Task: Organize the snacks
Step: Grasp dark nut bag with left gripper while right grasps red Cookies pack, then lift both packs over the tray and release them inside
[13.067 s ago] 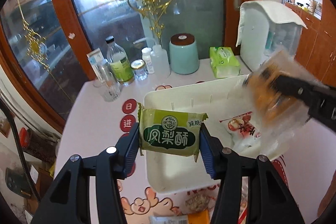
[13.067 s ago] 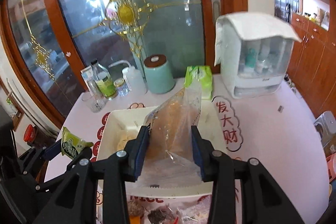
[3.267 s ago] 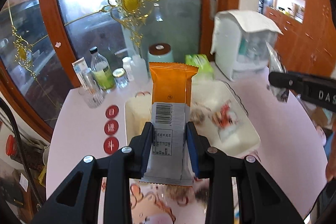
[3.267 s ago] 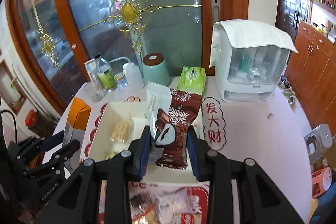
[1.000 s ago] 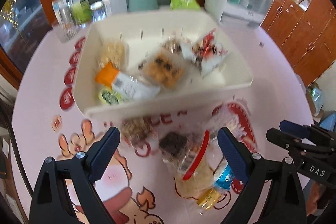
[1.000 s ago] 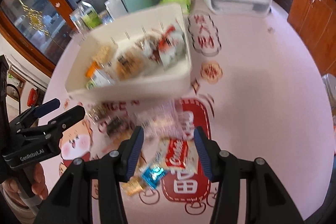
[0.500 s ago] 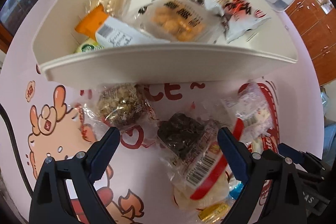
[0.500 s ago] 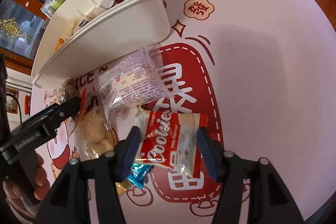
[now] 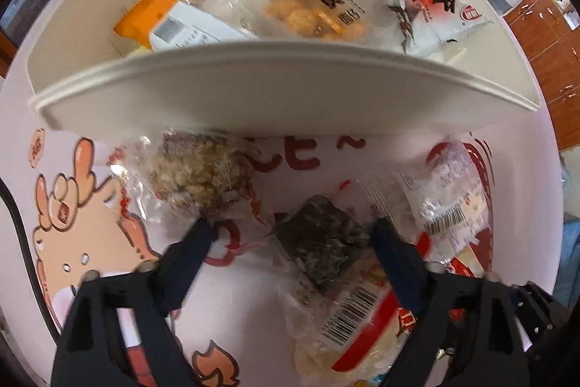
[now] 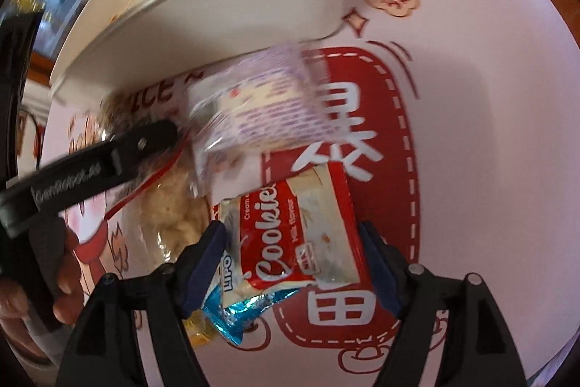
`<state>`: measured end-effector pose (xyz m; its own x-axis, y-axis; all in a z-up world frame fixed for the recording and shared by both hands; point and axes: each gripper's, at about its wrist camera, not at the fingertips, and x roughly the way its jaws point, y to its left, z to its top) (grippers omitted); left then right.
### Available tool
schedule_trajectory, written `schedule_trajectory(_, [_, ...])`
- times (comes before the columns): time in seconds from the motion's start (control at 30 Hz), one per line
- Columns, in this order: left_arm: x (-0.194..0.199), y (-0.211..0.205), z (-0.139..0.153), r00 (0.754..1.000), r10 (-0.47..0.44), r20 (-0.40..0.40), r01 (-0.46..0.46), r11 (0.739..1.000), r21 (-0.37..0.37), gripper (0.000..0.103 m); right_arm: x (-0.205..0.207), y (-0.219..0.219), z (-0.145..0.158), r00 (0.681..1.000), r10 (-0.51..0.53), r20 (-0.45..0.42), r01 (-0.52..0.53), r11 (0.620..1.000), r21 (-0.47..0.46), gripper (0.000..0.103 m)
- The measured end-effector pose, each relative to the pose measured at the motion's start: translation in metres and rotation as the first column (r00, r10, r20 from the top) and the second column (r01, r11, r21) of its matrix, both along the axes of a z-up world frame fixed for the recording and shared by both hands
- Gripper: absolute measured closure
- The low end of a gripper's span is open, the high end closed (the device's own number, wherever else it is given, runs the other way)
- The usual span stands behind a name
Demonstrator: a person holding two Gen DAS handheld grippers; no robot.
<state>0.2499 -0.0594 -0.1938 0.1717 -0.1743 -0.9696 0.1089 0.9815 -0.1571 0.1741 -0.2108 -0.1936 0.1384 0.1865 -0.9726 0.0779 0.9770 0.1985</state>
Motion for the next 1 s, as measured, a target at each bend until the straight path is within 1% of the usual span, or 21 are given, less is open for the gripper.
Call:
schedule_trajectory(0.03, [0.003,0.000,-0.001,1.000,-0.007,0.005,0.007,1.000,0.004,0.035,-0.001,0.005,0.000,1.000,0.012,0.004,-0.012,1.000,-0.001,0.040])
schedule_trajectory(0.07, [0.003,-0.003,-0.002,1.000,-0.017,0.002,0.017,1.000,0.008,0.036,-0.003,0.009,0.001,1.000,0.022,0.008,-0.022,1.000,0.004,0.045])
schedule_trajectory(0.1, [0.002,-0.004,-0.002,1.000,-0.026,0.010,0.025,0.999,0.020,0.037,-0.005,0.010,0.001,1.000,0.018,0.012,-0.019,1.000,0.020,0.047])
schedule_trajectory(0.13, [0.000,-0.005,-0.002,0.999,-0.029,0.017,0.029,0.999,0.024,0.041,-0.006,0.011,0.002,1.000,0.017,0.016,-0.018,0.999,0.029,0.052])
schedule_trajectory(0.17, [-0.002,-0.005,-0.002,0.999,-0.032,0.020,0.032,0.999,0.014,0.050,-0.008,0.013,0.003,1.000,0.016,0.025,-0.017,0.999,0.029,0.053])
schedule_trajectory(0.23, [-0.007,-0.006,-0.002,0.999,-0.030,0.032,0.029,1.000,0.010,0.050,-0.012,0.015,0.006,0.999,0.023,0.041,-0.024,0.999,0.023,0.056])
schedule_trajectory(0.27, [-0.009,-0.005,-0.001,0.999,-0.031,0.038,0.031,1.000,0.008,0.051,-0.014,0.016,0.009,0.998,0.025,0.054,-0.026,0.999,0.029,0.059])
schedule_trajectory(0.3, [-0.011,-0.005,0.000,0.998,-0.032,0.048,0.032,0.999,0.005,0.051,-0.016,0.016,0.012,0.997,0.023,0.068,-0.027,0.999,0.046,0.071])
schedule_trajectory(0.37, [-0.018,-0.002,0.005,0.997,-0.040,0.073,0.040,0.999,-0.002,0.051,-0.024,0.010,0.019,0.996,0.017,0.084,-0.024,0.997,0.076,0.078])
schedule_trajectory(0.43, [-0.028,0.000,0.012,0.994,-0.048,0.098,0.049,0.999,-0.008,0.051,-0.026,0.010,0.025,0.995,0.018,0.101,-0.025,0.998,0.065,0.080])
schedule_trajectory(0.5, [-0.034,0.002,0.022,0.991,-0.056,0.122,0.058,0.998,-0.017,0.051,-0.027,0.008,0.027,0.994,0.014,0.106,-0.022,0.997,0.080,0.083])
schedule_trajectory(0.63, [-0.045,0.006,0.051,0.982,-0.068,0.177,0.076,0.996,-0.038,0.051,-0.030,0.000,0.037,0.991,-0.003,0.136,-0.012,0.994,0.109,0.085])
schedule_trajectory(0.87, [-0.059,0.033,0.104,0.964,-0.077,0.254,0.095,0.994,-0.059,0.051,-0.032,-0.001,0.085,0.972,-0.002,0.233,-0.027,0.992,0.122,0.085])
schedule_trajectory(0.93, [-0.060,0.044,0.123,0.960,-0.071,0.272,0.093,0.994,-0.066,0.051,-0.031,-0.010,0.109,0.960,0.004,0.278,-0.038,0.992,0.117,0.085])
schedule_trajectory(1.0, [-0.059,0.055,0.142,0.953,-0.064,0.295,0.086,0.994,-0.062,0.051,-0.028,-0.008,0.131,0.945,0.009,0.327,-0.046,0.993,0.105,0.085])
